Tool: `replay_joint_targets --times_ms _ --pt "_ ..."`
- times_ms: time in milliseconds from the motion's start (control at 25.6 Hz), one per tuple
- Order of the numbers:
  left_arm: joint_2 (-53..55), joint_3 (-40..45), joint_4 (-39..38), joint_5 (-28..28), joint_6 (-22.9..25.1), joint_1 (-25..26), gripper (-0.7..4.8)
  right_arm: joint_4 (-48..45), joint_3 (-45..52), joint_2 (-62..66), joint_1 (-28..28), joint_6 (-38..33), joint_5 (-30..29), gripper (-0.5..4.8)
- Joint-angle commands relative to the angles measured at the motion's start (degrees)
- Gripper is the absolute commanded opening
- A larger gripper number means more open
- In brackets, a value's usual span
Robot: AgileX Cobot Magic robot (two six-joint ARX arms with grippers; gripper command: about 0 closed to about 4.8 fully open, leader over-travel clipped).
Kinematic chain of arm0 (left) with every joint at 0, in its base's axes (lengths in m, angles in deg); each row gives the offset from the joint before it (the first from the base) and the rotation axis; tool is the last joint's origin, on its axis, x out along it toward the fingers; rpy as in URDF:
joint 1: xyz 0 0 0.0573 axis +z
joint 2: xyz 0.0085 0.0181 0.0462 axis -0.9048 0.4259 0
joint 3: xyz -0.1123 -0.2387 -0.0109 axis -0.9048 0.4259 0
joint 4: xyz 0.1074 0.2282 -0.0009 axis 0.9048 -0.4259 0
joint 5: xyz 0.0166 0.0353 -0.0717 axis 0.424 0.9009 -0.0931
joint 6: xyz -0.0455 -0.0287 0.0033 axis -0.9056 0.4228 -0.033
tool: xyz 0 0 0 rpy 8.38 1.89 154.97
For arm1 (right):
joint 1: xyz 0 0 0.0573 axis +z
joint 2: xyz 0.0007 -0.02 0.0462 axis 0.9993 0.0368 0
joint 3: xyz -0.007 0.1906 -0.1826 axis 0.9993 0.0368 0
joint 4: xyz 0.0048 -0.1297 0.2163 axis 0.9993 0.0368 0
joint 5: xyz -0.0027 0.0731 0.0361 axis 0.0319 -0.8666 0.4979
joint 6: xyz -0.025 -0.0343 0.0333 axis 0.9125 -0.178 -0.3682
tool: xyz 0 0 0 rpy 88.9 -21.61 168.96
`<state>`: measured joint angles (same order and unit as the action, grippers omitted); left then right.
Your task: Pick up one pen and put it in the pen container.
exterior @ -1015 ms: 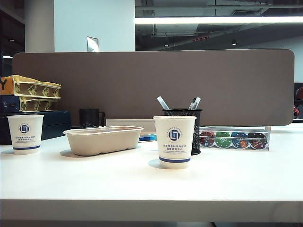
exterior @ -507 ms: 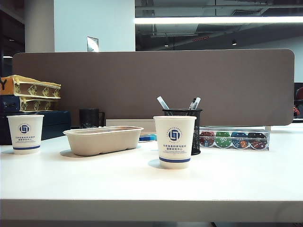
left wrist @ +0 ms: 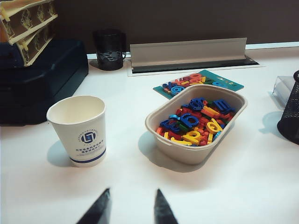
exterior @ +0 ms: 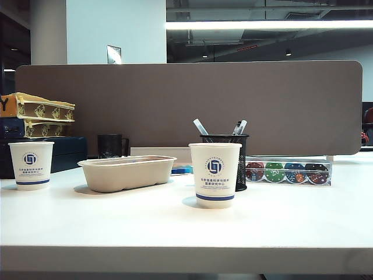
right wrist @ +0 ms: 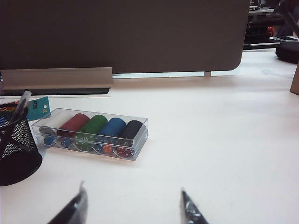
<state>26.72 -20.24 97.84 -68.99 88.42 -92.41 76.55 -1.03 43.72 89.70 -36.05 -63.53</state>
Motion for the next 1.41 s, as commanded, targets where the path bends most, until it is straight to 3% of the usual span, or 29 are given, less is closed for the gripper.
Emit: replay_joint_targets --times_ms 39,1405 --pt "0.0 -0.2 0.3 0.2 -0.2 0.0 1.16 -5.0 1.5 -0.2 -1.0 -0.2 -0.9 2.43" --pt "0.0 -0.2 -0.1 0.2 -0.2 0.0 1.16 -7.6 2.5 -0.2 -1.4 0.0 -1.3 2.42"
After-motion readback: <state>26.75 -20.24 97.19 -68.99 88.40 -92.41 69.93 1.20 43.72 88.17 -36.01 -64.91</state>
